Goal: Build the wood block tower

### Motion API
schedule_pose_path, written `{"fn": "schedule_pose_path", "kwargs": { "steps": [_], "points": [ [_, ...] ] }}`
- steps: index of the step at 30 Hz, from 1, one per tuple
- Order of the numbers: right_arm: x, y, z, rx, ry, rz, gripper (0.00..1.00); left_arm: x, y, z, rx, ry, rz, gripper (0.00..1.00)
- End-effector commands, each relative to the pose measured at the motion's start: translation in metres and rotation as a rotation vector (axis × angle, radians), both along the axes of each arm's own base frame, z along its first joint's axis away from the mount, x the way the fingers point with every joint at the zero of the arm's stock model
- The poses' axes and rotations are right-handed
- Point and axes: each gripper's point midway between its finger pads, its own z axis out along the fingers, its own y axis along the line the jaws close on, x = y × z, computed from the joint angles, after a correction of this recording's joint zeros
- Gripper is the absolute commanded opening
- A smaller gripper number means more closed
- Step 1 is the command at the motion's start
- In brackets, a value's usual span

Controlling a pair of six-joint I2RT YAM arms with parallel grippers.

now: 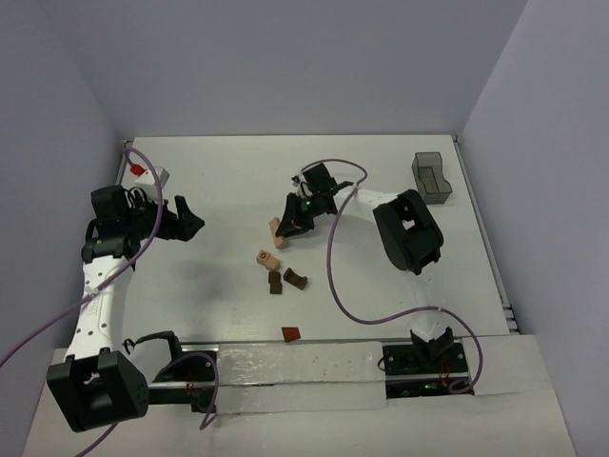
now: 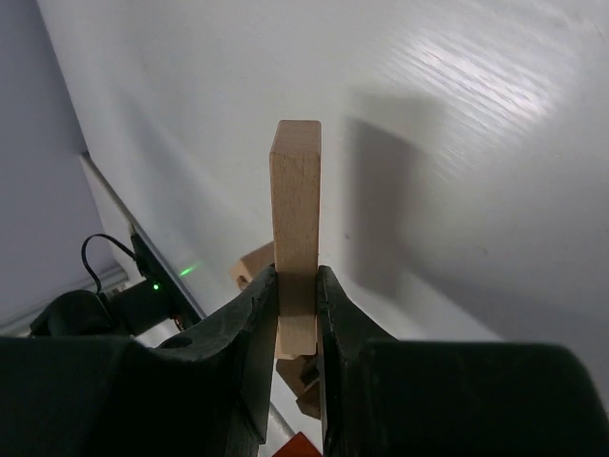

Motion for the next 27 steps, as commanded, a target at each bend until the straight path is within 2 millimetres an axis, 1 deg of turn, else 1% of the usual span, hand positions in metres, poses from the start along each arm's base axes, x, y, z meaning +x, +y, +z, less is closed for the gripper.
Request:
{"fn": "schedule_pose_path", "kwargs": {
  "steps": [1, 2, 3, 5, 7, 9, 11, 13, 18, 21, 24, 26, 27],
  "points": [
    [0.009, 0.009, -0.005, 0.08, 0.058, -0.086, 0.0, 0.007, 0.005, 0.017, 0.027, -0.056, 0.002, 0.96],
    [0.012, 0.01, -0.005, 0.097, 0.064, -0.092, 0.0, 0.007, 0.005, 0.016, 0.027, -0.053, 0.003, 0.96],
    [0.02, 0.012, -0.004, 0.115, 0.071, -0.1, 0.0, 0.008, 0.005, 0.015, 0.026, -0.05, 0.004, 0.96],
    [0.034, 0.015, 0.002, 0.123, 0.04, -0.112, 0.0, 0.009, 0.006, 0.015, 0.028, -0.047, 0.007, 0.96],
    [0.05, 0.011, 0.002, 0.095, -0.002, -0.156, 0.0, 0.01, 0.007, 0.016, 0.031, -0.049, 0.007, 0.96],
    [0.058, 0.009, -0.002, 0.079, 0.0, -0.166, 0.0, 0.012, 0.007, 0.015, 0.031, -0.049, 0.007, 0.96],
    [0.061, 0.007, -0.006, 0.07, 0.007, -0.17, 0.0, 0.013, 0.007, 0.015, 0.03, -0.049, 0.007, 0.96],
    [0.064, -0.002, -0.019, 0.032, 0.019, -0.18, 0.0, 0.013, 0.007, 0.014, 0.031, -0.043, 0.005, 0.96],
    [0.06, -0.021, -0.041, 0.0, 0.085, -0.217, 0.09, 0.013, 0.007, 0.009, 0.025, -0.043, 0.01, 0.96],
    [0.057, -0.027, -0.048, -0.012, 0.106, -0.219, 0.12, 0.014, 0.007, 0.007, 0.023, -0.034, 0.005, 0.96],
    [0.056, -0.028, -0.049, -0.02, 0.114, -0.217, 0.15, 0.015, 0.006, 0.009, 0.02, -0.035, 0.005, 0.96],
    [0.058, -0.03, -0.049, -0.043, 0.114, -0.213, 0.19, 0.015, 0.006, 0.01, 0.019, -0.036, 0.005, 0.96],
    [0.058, -0.031, -0.05, -0.056, 0.117, -0.212, 0.28, 0.016, 0.007, 0.01, 0.018, -0.036, 0.006, 0.96]
  ]
}}
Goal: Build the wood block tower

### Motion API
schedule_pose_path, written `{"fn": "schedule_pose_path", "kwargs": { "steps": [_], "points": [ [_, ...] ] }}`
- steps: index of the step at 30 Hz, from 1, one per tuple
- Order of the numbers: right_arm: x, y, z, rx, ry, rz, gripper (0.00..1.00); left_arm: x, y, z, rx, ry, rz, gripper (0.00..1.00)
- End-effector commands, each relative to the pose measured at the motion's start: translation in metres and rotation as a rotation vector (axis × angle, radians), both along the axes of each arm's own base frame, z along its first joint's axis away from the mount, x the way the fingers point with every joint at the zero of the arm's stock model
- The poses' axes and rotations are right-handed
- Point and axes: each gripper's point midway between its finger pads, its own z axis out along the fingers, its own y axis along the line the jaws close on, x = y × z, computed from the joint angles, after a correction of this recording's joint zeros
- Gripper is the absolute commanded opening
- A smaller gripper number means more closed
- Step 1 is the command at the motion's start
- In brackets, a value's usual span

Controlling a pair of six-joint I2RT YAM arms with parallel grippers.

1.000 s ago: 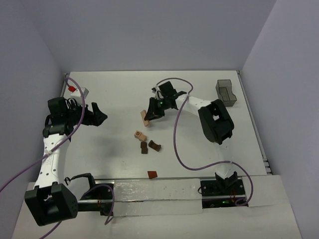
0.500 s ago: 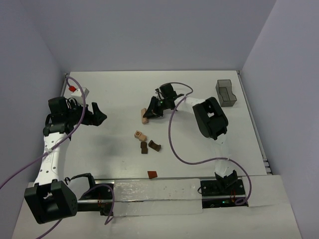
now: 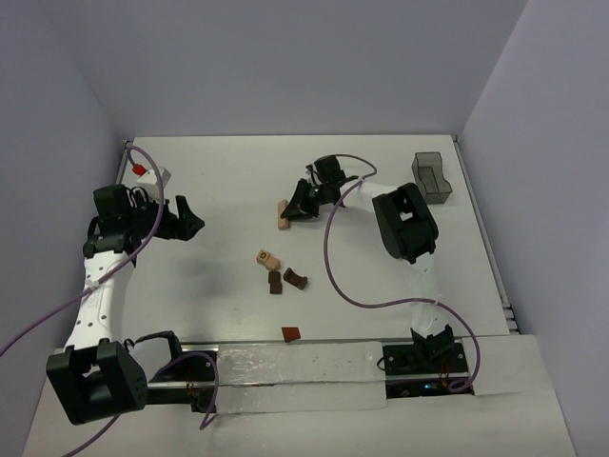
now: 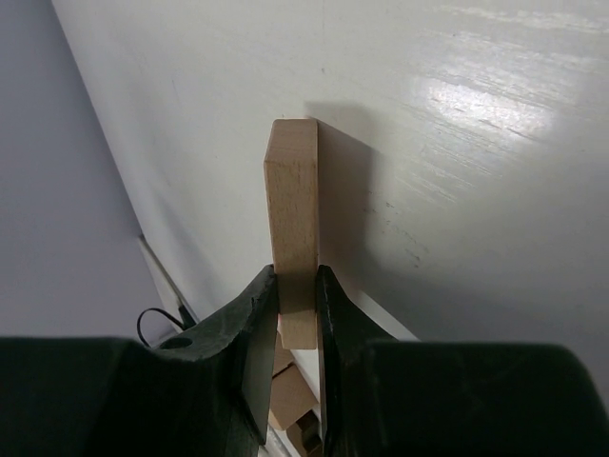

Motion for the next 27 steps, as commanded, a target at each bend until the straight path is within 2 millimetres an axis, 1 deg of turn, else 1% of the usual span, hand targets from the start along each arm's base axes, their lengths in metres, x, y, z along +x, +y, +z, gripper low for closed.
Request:
{"fn": "schedule_pose_path", "kwargs": {
  "steps": [1, 4, 7, 11, 18, 21, 24, 27],
  "points": [
    [-0.007, -0.017, -0.031, -0.118, 0.081, -0.022, 0.32, 0.011, 0.003, 0.021, 0.01, -0.07, -0.001, 0.96],
    [-0.008, -0.023, -0.032, -0.152, 0.084, -0.032, 0.51, 0.011, 0.004, 0.021, 0.011, -0.067, -0.001, 0.96],
    [-0.012, -0.028, -0.033, -0.175, 0.089, -0.039, 0.59, 0.011, 0.003, 0.021, 0.009, -0.07, 0.001, 0.96],
    [-0.012, -0.035, -0.034, -0.219, 0.081, -0.05, 0.61, 0.01, 0.003, 0.02, 0.008, -0.067, -0.001, 0.96],
    [-0.001, -0.052, -0.032, -0.329, 0.018, -0.074, 0.62, 0.009, 0.003, 0.019, 0.011, -0.068, 0.001, 0.96],
    [0.009, -0.052, -0.028, -0.352, -0.019, -0.069, 0.62, 0.009, 0.003, 0.019, 0.012, -0.071, 0.001, 0.96],
    [0.02, -0.051, -0.029, -0.368, -0.041, -0.059, 0.62, 0.009, 0.004, 0.017, 0.013, -0.069, 0.002, 0.96],
    [0.025, -0.05, -0.029, -0.38, -0.053, -0.051, 0.62, 0.009, 0.004, 0.016, 0.017, -0.067, 0.003, 0.96]
  ]
}}
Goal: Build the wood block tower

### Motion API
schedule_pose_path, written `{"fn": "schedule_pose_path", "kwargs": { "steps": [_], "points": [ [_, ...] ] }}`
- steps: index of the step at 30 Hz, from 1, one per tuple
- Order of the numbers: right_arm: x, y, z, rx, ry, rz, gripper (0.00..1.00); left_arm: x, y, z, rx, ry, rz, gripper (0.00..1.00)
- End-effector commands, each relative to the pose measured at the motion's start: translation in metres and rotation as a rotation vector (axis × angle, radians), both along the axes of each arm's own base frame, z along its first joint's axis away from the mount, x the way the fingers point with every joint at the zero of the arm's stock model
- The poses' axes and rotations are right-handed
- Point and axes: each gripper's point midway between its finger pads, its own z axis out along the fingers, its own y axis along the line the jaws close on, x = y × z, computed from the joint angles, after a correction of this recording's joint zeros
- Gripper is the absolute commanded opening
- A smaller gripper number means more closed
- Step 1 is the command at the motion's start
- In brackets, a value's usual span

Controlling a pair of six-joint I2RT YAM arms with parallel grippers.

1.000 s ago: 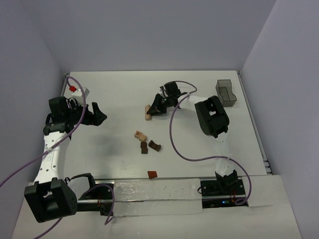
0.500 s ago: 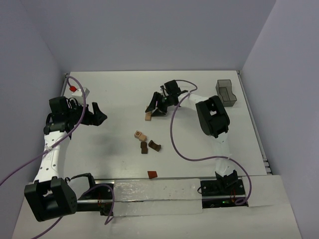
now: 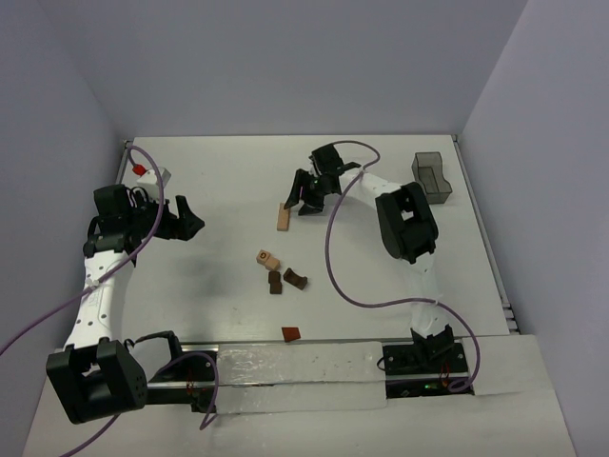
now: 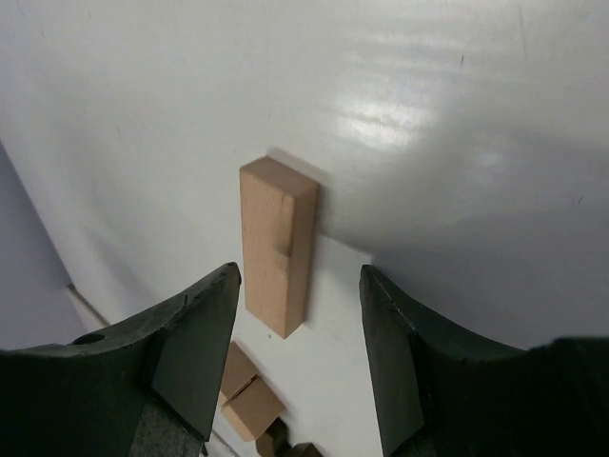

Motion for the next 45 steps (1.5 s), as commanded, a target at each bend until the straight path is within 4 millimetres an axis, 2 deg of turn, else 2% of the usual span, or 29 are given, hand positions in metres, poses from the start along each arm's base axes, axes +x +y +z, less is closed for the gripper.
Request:
{"fn": "schedule_pose_path", "kwargs": {
  "steps": [1, 7, 8, 9, 14, 20, 29, 36, 39, 41, 45],
  "points": [
    [0.007, -0.023, -0.031, -0.167, 0.005, -0.01, 0.62, 0.008, 0.004, 0.018, 0.017, -0.073, 0.004, 0.96],
    [0.01, -0.02, -0.025, -0.209, -0.013, -0.002, 0.65, 0.009, 0.005, 0.014, 0.014, -0.069, 0.009, 0.96],
    [0.009, -0.019, -0.024, -0.226, -0.014, -0.004, 0.67, 0.009, 0.005, 0.014, 0.013, -0.067, 0.012, 0.96],
    [0.006, -0.02, -0.023, -0.259, -0.008, -0.014, 0.75, 0.009, 0.004, 0.013, 0.012, -0.066, 0.012, 0.96],
    [-0.002, -0.014, -0.015, -0.364, -0.015, -0.058, 0.92, 0.009, 0.004, 0.01, 0.009, -0.064, 0.013, 0.96],
    [-0.017, -0.004, -0.01, -0.456, -0.047, -0.101, 1.0, 0.007, 0.005, 0.008, 0.016, -0.063, 0.018, 0.96],
    [-0.032, 0.003, -0.017, -0.628, -0.135, -0.101, 0.96, 0.003, 0.008, 0.006, 0.034, -0.07, 0.031, 0.96],
    [-0.028, 0.004, -0.022, -0.667, -0.157, -0.117, 0.92, 0.003, 0.01, 0.005, 0.042, -0.074, 0.042, 0.96],
    [-0.023, 0.006, -0.018, -0.663, -0.171, -0.127, 0.87, 0.004, 0.011, 0.005, 0.045, -0.074, 0.046, 0.96],
    [-0.016, 0.008, -0.015, -0.659, -0.187, -0.137, 0.78, 0.004, 0.011, 0.003, 0.046, -0.071, 0.047, 0.96],
    [-0.005, 0.007, -0.014, -0.65, -0.197, -0.14, 0.68, 0.004, 0.012, 0.003, 0.047, -0.07, 0.048, 0.96]
  ]
}}
